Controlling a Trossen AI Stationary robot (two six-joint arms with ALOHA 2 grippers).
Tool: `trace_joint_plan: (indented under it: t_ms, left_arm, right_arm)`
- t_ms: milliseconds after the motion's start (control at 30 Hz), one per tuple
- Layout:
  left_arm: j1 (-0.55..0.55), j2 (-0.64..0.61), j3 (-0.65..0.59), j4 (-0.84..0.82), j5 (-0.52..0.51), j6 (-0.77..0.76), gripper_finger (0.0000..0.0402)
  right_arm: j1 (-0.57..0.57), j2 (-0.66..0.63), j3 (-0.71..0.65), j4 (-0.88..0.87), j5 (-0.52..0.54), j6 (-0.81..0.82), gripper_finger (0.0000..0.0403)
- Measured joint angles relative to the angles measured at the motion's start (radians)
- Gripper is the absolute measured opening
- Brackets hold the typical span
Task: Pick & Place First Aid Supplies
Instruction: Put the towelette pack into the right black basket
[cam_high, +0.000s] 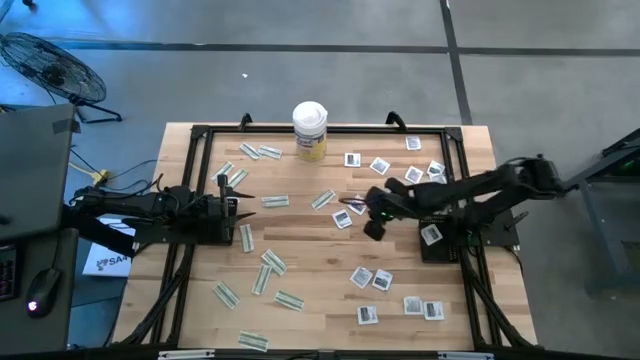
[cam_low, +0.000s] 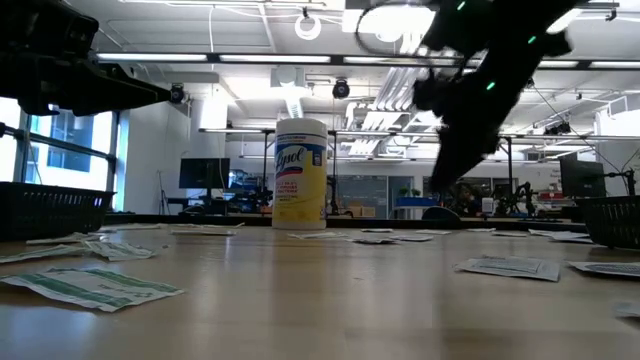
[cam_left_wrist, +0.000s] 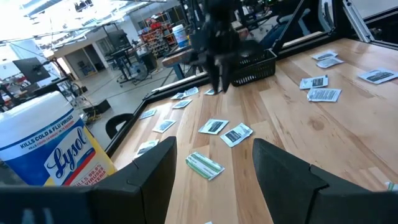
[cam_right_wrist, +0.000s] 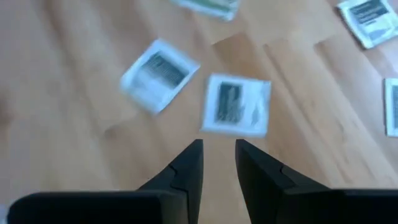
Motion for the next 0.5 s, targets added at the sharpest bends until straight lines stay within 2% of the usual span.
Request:
trace_joint_plan:
  t_ms: [233,500]
  left_arm:
    - [0.0,0.0,0.0,0.0,0.0,0.0,0.0206]
    - [0.0,0.0,0.0,0.0,0.0,0.0,0.0206]
  right_arm:
    - [-0.158,0.158,0.002,0.159,-0.028,0.044,0.0088]
    - [-0.239,0.214,0.002,0.203,-0.111,0.033,0.0088]
